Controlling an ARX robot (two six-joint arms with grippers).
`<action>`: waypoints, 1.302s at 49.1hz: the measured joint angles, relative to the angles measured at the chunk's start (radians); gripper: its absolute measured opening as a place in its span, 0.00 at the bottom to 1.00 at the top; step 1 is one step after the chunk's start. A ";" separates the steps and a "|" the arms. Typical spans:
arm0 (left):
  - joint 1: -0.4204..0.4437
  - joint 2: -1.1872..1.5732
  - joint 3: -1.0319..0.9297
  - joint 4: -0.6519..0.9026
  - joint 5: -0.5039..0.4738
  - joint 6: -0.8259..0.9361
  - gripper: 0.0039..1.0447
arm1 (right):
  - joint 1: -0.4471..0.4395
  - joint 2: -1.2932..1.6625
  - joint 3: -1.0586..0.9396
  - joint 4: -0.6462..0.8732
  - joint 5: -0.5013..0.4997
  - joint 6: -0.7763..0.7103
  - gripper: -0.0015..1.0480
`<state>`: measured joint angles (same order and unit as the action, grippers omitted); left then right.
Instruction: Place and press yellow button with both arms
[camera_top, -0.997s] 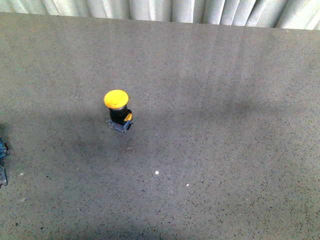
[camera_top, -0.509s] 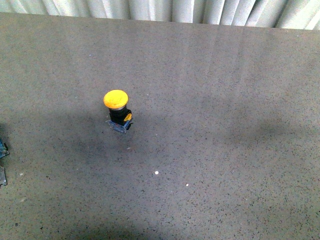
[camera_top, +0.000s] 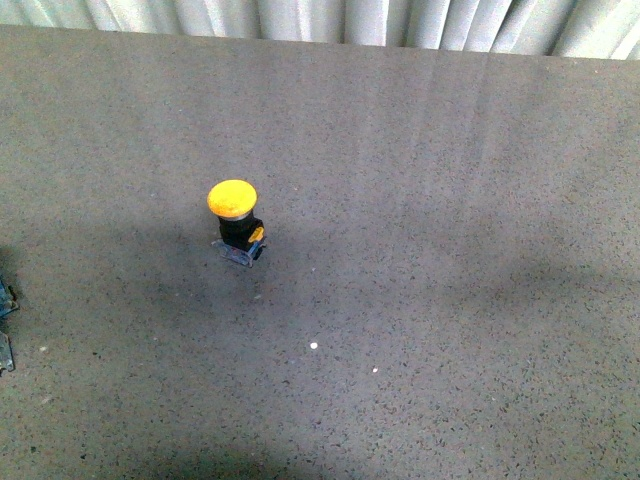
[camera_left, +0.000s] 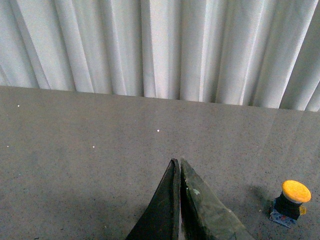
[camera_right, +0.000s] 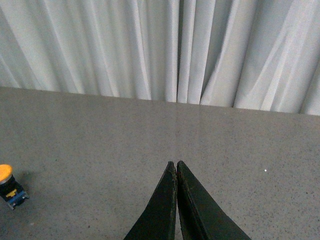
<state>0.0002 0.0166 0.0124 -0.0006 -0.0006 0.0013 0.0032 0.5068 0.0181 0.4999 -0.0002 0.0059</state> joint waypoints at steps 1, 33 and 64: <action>0.000 0.000 0.000 0.000 0.000 0.000 0.01 | 0.000 -0.011 0.000 -0.011 0.000 0.000 0.01; 0.000 0.000 0.000 0.000 0.000 0.000 0.01 | 0.000 -0.258 0.000 -0.250 0.000 0.000 0.01; 0.000 0.000 0.000 0.000 0.000 0.000 0.01 | 0.000 -0.499 0.000 -0.497 0.002 0.000 0.01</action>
<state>0.0002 0.0166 0.0124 -0.0006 -0.0006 0.0013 0.0032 0.0074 0.0181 0.0029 0.0021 0.0055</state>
